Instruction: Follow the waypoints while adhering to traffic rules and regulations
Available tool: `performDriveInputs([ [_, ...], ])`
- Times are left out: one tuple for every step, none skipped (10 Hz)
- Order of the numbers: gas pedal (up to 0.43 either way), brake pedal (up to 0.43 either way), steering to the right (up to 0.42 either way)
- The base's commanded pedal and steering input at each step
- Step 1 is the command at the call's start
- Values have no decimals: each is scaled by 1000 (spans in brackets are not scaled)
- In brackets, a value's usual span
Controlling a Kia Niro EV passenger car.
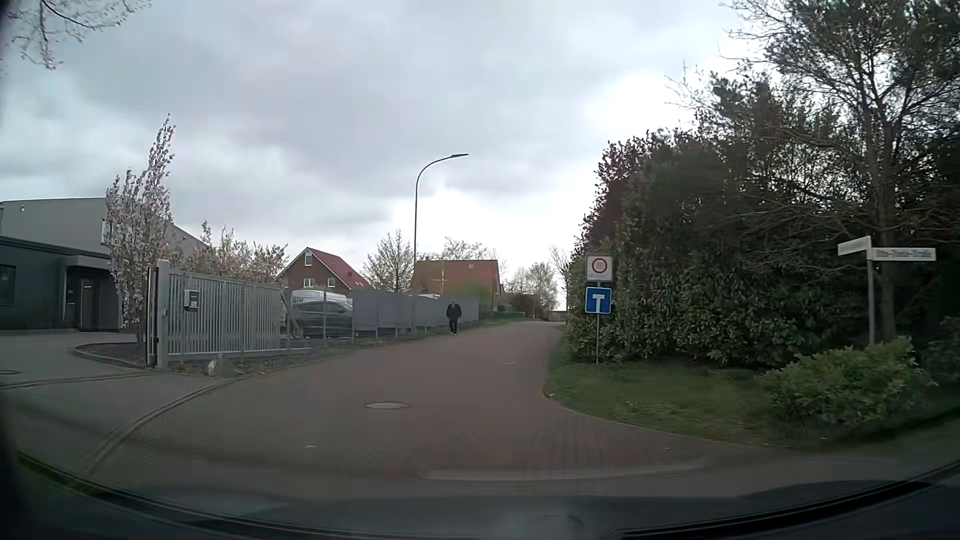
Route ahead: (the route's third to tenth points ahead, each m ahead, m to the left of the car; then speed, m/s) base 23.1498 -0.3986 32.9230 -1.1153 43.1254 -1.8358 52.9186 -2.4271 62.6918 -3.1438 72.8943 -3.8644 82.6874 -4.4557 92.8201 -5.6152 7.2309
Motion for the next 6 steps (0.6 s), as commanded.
performDriveInputs([
  [220,0,-58],
  [220,0,-55],
  [220,0,-50],
  [209,0,-44],
  [169,0,-38],
  [169,0,-21],
])
